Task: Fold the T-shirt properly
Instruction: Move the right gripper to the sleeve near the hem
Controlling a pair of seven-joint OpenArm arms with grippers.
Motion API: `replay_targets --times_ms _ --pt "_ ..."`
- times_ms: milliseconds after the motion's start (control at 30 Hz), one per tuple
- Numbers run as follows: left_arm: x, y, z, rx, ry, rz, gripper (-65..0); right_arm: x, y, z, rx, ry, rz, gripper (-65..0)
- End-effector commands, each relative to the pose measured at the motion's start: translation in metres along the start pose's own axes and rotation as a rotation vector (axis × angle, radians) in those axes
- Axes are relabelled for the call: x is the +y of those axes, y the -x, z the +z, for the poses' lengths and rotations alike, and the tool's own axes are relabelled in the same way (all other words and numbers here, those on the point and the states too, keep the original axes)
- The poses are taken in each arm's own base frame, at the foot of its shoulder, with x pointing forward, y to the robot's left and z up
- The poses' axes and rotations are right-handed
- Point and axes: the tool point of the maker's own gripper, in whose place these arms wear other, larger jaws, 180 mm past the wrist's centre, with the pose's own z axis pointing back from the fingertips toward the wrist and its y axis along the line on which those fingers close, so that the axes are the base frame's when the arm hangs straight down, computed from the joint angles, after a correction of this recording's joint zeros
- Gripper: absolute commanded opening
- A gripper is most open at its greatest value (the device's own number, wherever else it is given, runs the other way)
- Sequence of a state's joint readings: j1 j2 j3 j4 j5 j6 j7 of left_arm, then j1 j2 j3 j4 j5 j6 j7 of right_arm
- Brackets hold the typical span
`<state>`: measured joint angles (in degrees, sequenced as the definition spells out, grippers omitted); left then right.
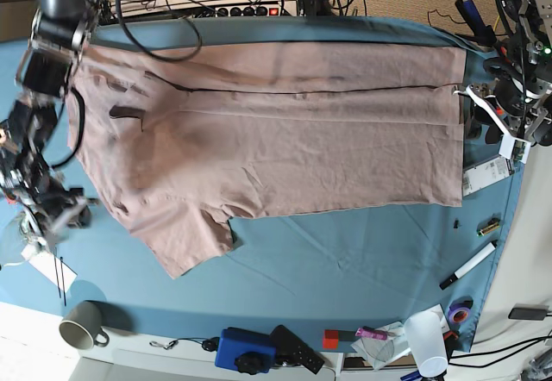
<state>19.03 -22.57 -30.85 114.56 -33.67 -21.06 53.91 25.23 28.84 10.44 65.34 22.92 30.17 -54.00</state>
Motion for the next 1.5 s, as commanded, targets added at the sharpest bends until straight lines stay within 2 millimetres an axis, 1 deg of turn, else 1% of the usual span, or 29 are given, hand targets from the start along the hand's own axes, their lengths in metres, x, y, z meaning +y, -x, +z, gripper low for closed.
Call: replay_targets --times_ms 0,133,233,333,367,433,533,600,667,700,733,800,833,967,1033,1100,1233,1300,1400,1467 --pt "0.003 -0.013 0.004 -0.044 -0.004 -0.018 -42.1 -0.012 -0.028 0.005 -0.055 0.033 0.018 -50.8" --pt "0.003 -0.013 0.004 -0.045 -0.004 -0.017 -42.1 -0.010 -0.038 -0.017 -0.012 0.053 0.039 -50.8" --pt "0.002 -0.014 0.004 -0.048 0.002 -0.013 -42.1 0.001 -0.045 -0.031 -0.013 0.035 0.051 -50.8" --pt "0.001 -0.014 0.004 -0.048 0.002 -0.011 -42.0 0.015 -0.047 -0.044 -0.031 0.033 0.089 -50.8" --pt "0.001 -0.013 0.004 -0.046 0.003 -0.011 -42.0 0.019 -0.046 -0.049 -0.032 0.040 0.100 -50.8" --pt "0.001 -0.013 0.004 -0.046 0.002 -0.011 -42.0 0.025 -0.035 -0.061 -0.011 0.057 0.097 -50.8" --pt "0.001 -0.013 0.004 -0.046 0.002 -0.011 -42.1 0.037 -0.013 -0.078 0.034 0.052 0.077 -50.8" --pt "0.001 -0.013 0.004 -0.046 0.002 -0.011 -42.0 0.044 0.002 -0.085 0.071 0.039 0.071 -50.8" --pt "0.001 -0.013 0.004 -0.045 0.002 -0.011 -42.0 0.048 0.009 -0.088 0.083 0.029 0.066 -50.8" --pt "0.001 -0.013 0.004 -0.046 0.002 -0.011 -42.0 0.048 0.011 -0.088 0.088 0.029 0.065 -51.1" --pt "0.001 -0.013 0.004 -0.046 0.002 -0.011 -42.0 0.048 0.013 -0.088 0.094 0.029 0.066 -53.4" --pt "0.001 -0.013 0.004 -0.045 0.002 -0.011 -42.1 0.048 0.017 -0.087 0.126 0.032 0.064 -61.9" --pt "0.001 -0.013 0.004 -0.045 0.002 -0.011 -42.1 0.047 0.021 -0.086 0.150 0.034 0.063 -65.0" --pt "0.001 -0.013 0.004 -0.046 0.002 -0.011 -42.0 0.042 0.030 -0.080 0.236 0.065 0.053 -65.0" --pt "0.001 -0.013 0.004 -0.046 0.002 -0.011 -42.1 0.040 0.031 -0.074 0.274 0.080 0.055 -65.0" --pt "0.001 -0.013 0.004 -0.046 0.002 -0.011 -42.1 0.037 0.024 -0.067 0.282 0.091 0.061 -65.0" --pt "0.001 -0.013 0.004 -0.046 0.002 -0.011 -42.1 0.032 -0.002 -0.047 0.235 0.101 0.072 -65.0" --pt "0.000 -0.013 0.003 -0.047 0.003 -0.008 -42.1 0.030 -0.011 -0.035 0.228 0.104 0.079 -65.0" --pt "-0.003 -0.012 0.002 -0.052 0.010 0.010 -42.1 0.030 -0.013 -0.018 0.238 0.093 0.087 -65.0" --pt "-0.008 -0.010 0.000 -0.057 0.019 0.031 -42.1 0.028 -0.011 -0.007 0.240 0.091 0.102 -65.0"
